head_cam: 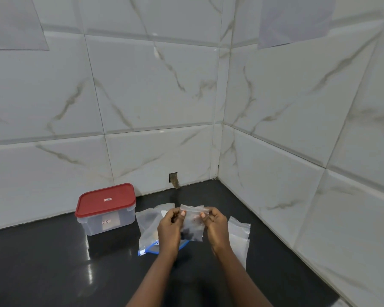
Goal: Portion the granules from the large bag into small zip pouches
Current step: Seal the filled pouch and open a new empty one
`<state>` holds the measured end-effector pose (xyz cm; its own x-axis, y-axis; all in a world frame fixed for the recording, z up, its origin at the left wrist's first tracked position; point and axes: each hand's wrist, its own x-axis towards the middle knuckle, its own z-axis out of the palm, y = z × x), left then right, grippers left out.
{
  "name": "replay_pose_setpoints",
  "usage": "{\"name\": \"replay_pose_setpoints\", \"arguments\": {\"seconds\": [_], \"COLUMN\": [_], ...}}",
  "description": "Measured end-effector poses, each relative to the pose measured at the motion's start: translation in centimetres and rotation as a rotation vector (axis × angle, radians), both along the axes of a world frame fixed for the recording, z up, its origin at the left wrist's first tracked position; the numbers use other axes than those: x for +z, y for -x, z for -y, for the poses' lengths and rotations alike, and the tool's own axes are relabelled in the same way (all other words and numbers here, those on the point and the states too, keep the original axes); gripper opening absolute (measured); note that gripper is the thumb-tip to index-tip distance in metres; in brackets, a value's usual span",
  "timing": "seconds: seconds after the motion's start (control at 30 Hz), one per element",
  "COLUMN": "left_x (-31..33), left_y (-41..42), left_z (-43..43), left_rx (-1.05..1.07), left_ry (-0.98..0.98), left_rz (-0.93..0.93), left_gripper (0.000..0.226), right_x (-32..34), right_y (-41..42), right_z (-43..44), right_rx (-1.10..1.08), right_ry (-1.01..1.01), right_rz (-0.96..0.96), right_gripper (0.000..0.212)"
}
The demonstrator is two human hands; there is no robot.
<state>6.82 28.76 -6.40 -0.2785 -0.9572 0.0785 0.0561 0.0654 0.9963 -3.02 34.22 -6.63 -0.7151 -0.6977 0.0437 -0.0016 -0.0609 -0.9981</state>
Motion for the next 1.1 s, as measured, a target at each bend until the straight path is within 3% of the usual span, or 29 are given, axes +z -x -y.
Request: {"name": "replay_pose_setpoints", "arguments": {"seconds": [0.5,0.7,0.97,1.1], "left_x": [-1.0,-1.5,-0.8,-1.0], "left_y": [1.4,1.5,1.7,1.6], "left_z": [0.0,0.1,-0.2,-0.6], "left_rx": [-0.014,-0.076,-0.040,-0.086], "left_ry": [-0.034,-0.066,0.008,-0.022], "left_rz": [-0.079,-0.061,0.006,-0.075], "left_gripper": [0.011,0.021,0.010,0.008], "right_x": [0.8,0.7,0.6,0.5], "right_y": [0.5,0.7,0.3,0.5], "right_z": [-1.1,-0.9,-1.0,-0.9], "right_rx": [-0.018,-0.018,0.053,-0.010], "right_ry": [0.082,0.059,0.022,0.012], "right_rz": [0.086,0.022,-0.032,-0.047], "right_gripper": [0.030,0.024,0.023,0.027]}}
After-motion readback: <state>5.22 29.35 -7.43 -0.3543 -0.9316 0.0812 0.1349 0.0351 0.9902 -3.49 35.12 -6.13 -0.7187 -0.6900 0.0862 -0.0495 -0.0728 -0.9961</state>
